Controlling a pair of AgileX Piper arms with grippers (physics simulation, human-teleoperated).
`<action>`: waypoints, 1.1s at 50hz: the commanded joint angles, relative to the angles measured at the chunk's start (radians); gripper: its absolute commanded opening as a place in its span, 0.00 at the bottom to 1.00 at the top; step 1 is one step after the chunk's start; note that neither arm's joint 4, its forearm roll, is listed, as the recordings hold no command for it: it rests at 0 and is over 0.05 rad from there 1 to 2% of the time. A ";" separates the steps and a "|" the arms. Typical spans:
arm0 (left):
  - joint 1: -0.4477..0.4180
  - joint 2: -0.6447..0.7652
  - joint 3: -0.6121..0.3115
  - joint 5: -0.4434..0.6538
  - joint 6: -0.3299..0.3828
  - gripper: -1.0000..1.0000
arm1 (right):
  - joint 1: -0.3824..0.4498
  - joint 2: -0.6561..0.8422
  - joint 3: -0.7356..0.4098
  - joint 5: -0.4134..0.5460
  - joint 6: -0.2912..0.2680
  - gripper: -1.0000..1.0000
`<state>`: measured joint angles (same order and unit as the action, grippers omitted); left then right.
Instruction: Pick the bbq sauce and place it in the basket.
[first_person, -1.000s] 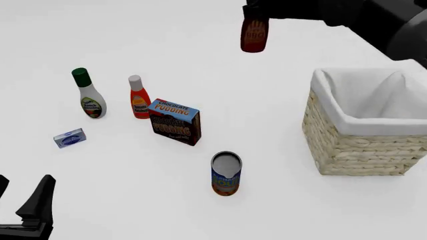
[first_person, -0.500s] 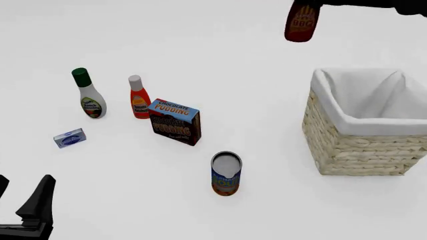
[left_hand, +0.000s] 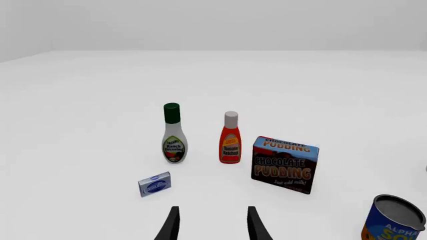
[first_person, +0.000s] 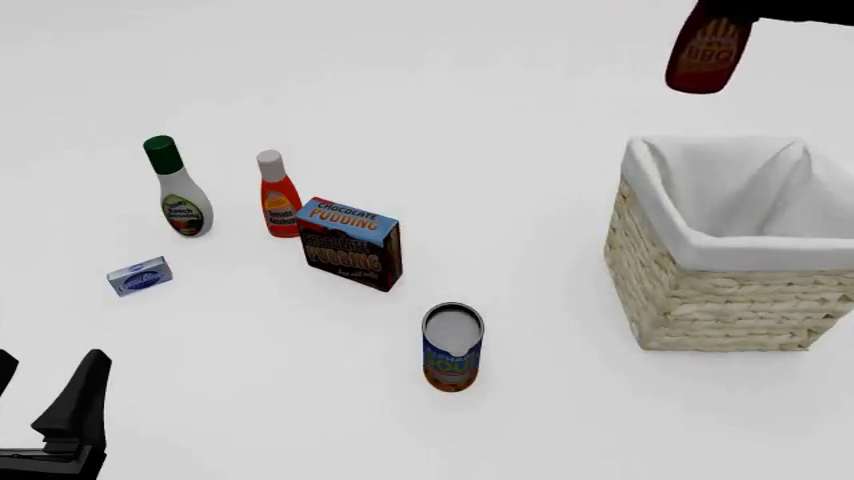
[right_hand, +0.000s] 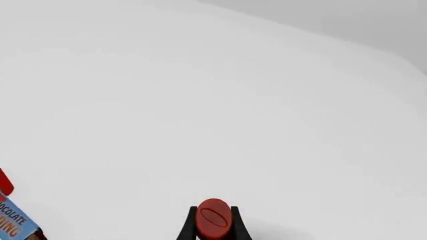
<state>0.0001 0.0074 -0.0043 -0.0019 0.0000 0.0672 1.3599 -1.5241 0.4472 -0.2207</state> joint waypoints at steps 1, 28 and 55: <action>0.000 0.000 0.000 0.000 0.000 1.00 | -0.086 -0.053 0.086 -0.036 0.017 0.00; 0.000 0.000 0.000 0.000 0.000 1.00 | -0.224 -0.057 0.303 -0.174 0.023 0.00; 0.000 0.000 0.000 0.000 0.000 1.00 | -0.256 0.059 0.402 -0.306 0.031 0.00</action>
<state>0.0001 0.0074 -0.0043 -0.0019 0.0000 -0.1800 1.3798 -1.1394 0.1855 -0.2055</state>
